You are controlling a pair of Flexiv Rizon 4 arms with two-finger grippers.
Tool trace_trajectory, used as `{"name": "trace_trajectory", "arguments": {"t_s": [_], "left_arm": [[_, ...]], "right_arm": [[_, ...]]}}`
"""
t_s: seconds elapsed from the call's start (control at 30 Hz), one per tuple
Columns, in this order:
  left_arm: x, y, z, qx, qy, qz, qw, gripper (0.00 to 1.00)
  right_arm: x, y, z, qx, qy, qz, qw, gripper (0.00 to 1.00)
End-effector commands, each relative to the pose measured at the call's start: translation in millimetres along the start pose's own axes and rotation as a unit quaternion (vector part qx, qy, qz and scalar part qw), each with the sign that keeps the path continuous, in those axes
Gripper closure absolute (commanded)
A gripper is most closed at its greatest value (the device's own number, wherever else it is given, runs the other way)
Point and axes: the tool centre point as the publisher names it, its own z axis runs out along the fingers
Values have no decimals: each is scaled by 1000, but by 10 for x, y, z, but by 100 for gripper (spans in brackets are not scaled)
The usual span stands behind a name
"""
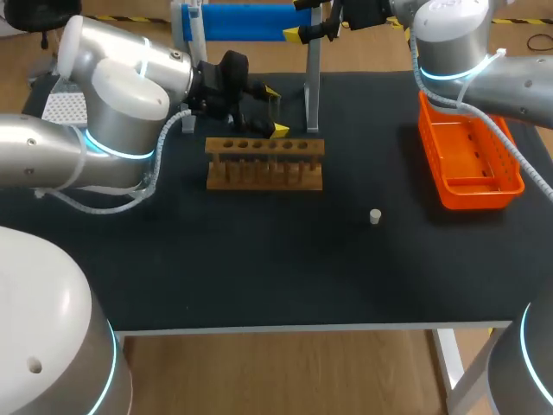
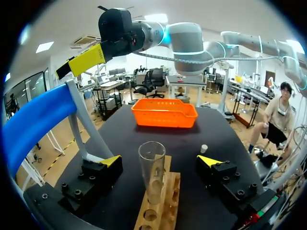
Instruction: Invert the test tube, pick up the pipette, mount the tip to pipette, aspirate from beaker and dispense into the tube, eject the tip, return the pipette, and cap with the stopper.
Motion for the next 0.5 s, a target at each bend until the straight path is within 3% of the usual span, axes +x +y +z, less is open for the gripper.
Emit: {"name": "trace_trajectory", "arguments": {"t_s": [0.03,0.5], "left_arm": [[-64,12,89,-4,6,0,1000,0],[-89,40,167,-18,8,10,1000,0]], "right_arm": [[-11,4,-9,2,2,0,1000,0],[-11,4,-9,2,2,0,1000,0]]}}
